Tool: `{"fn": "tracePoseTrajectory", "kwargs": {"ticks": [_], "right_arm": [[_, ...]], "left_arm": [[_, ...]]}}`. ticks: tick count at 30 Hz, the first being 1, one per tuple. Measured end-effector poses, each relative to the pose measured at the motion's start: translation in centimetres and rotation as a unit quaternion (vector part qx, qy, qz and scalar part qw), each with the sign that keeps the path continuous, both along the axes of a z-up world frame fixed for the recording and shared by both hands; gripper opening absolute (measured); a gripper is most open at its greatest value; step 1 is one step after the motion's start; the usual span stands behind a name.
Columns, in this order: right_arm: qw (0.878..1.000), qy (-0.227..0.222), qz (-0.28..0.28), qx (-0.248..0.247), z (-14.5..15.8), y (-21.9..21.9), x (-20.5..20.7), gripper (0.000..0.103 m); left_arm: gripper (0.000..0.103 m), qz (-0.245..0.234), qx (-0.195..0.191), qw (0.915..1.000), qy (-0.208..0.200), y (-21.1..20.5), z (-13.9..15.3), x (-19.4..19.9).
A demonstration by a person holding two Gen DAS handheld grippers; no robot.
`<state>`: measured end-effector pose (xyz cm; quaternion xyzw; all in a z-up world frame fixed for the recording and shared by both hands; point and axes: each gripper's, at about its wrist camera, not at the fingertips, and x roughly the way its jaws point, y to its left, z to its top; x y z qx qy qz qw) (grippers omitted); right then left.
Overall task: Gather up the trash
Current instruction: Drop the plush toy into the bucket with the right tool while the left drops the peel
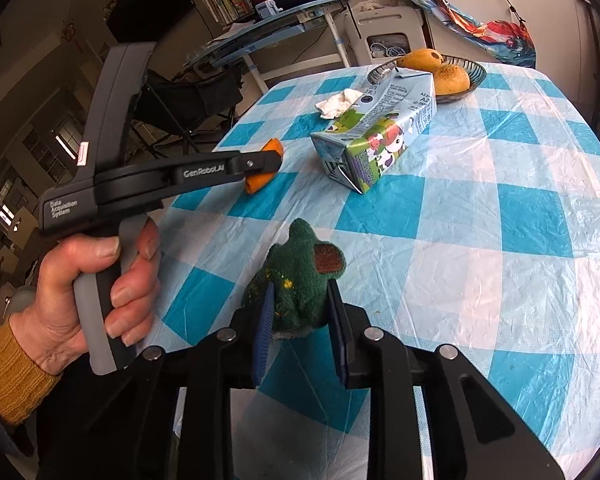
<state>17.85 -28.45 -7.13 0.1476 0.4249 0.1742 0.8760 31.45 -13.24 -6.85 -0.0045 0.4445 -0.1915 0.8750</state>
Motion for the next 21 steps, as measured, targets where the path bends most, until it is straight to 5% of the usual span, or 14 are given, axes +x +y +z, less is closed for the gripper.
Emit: {"fn": "tracePoseTrajectory", "kwargs": {"ticks": [7, 14, 21], "right_arm": [[0.999, -0.024, 0.013, 0.027, 1.4, 0.4, -1.6, 0.020], [0.995, -0.070, 0.052, 0.042, 3.8, 2.9, -7.0, 0.020], [0.993, -0.053, 0.103, -0.011, 2.5, 6.9, -13.6, 0.020]], "left_arm": [[0.015, 0.059, -0.052, 0.9968, -0.011, 6.0, 2.5, -8.1], [0.015, 0.081, -0.052, 0.9949, -0.031, 9.3, 3.7, -16.5], [0.015, 0.081, -0.064, 0.9942, -0.030, 11.0, 3.1, -23.0]]}}
